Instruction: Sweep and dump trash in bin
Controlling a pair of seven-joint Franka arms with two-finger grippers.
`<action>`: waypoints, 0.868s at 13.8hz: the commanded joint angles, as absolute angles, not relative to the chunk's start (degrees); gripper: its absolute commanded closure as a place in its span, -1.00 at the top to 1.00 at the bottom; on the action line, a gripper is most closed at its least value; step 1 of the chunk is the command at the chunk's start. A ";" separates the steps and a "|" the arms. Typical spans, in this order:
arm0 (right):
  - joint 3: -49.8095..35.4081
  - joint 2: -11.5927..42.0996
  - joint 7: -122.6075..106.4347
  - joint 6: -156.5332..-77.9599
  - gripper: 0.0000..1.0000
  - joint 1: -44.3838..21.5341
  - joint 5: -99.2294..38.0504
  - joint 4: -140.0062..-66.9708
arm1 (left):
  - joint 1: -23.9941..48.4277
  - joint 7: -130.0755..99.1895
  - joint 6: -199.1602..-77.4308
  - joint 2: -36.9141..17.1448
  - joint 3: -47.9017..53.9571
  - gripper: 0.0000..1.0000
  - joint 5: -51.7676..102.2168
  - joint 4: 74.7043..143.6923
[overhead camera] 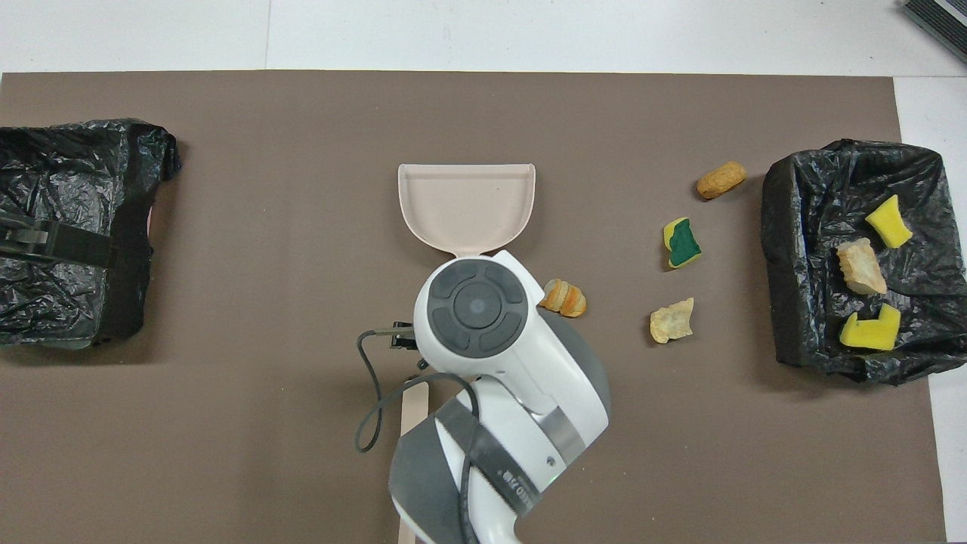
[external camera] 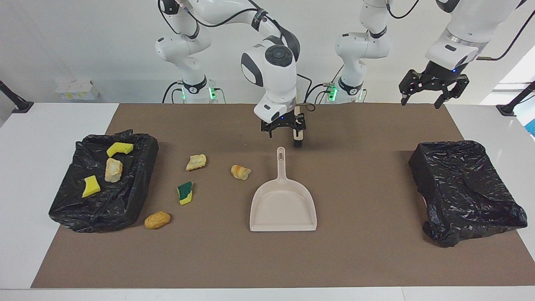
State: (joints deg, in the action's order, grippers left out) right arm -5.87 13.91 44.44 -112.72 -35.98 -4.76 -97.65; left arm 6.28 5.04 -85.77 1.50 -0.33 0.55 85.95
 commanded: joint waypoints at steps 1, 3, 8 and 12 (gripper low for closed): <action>-5.80 10.47 46.76 -114.08 1.00 -38.04 -5.98 -103.34 | 5.54 5.54 -85.35 3.16 -0.09 1.00 1.05 87.80; -6.06 7.92 46.84 -114.43 1.00 -39.72 -6.41 -107.12 | 5.62 5.54 -84.37 3.16 -0.09 1.00 1.05 87.63; -6.15 6.33 55.96 -121.52 1.00 -46.65 -8.70 -115.38 | 11.14 5.10 -88.66 3.25 1.05 1.00 1.32 91.65; -6.15 6.85 63.01 -129.37 1.00 -51.67 -8.79 -121.81 | 19.84 -2.26 -102.44 1.59 1.14 1.00 1.41 99.55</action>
State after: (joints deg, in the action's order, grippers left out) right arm -6.24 8.16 61.07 -126.67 -50.73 -7.71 -118.12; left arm 16.05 1.29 -95.99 1.07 1.86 1.11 94.32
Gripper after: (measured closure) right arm 0.000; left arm 0.000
